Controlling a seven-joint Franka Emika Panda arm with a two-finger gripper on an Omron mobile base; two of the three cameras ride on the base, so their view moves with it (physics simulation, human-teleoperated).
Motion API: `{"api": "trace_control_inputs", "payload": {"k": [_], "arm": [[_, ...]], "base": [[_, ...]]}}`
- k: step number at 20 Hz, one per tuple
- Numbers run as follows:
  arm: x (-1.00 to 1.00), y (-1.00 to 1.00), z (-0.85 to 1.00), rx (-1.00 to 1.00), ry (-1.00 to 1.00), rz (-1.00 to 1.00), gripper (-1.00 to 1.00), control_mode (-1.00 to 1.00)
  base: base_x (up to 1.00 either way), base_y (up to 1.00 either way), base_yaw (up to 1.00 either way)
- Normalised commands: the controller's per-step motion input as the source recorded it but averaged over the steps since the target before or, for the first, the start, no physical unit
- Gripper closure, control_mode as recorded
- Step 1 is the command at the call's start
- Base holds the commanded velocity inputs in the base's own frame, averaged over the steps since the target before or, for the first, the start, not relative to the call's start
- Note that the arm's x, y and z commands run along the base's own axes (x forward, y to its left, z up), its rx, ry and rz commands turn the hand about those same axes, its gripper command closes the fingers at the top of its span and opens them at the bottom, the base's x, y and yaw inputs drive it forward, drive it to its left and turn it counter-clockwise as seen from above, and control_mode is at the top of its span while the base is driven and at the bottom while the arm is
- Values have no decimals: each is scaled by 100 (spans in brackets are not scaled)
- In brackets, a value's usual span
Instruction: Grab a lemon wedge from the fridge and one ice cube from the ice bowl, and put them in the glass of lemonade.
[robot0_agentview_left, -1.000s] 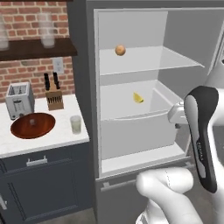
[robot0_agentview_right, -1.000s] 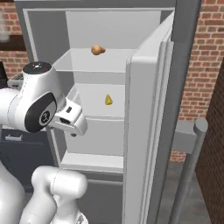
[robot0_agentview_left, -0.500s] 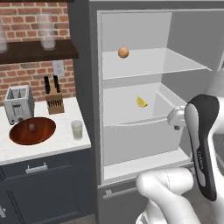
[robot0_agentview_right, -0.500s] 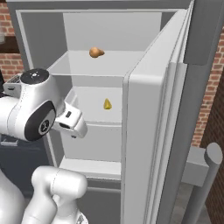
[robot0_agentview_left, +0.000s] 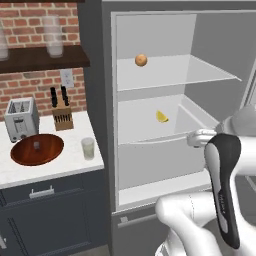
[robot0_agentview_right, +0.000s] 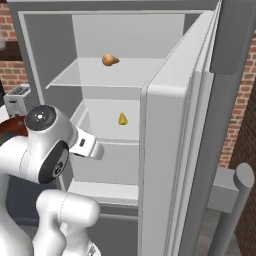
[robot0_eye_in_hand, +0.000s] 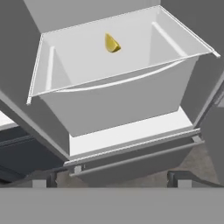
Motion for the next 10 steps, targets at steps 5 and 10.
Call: {"api": "trace_control_inputs", "payload": {"k": [5,10], "arm": [[99,-13,1,0,1,2,-100,-100],[98,-33,-3,0,3,11,-100,-100]], "base": [[0,0,0],[0,0,0]]}}
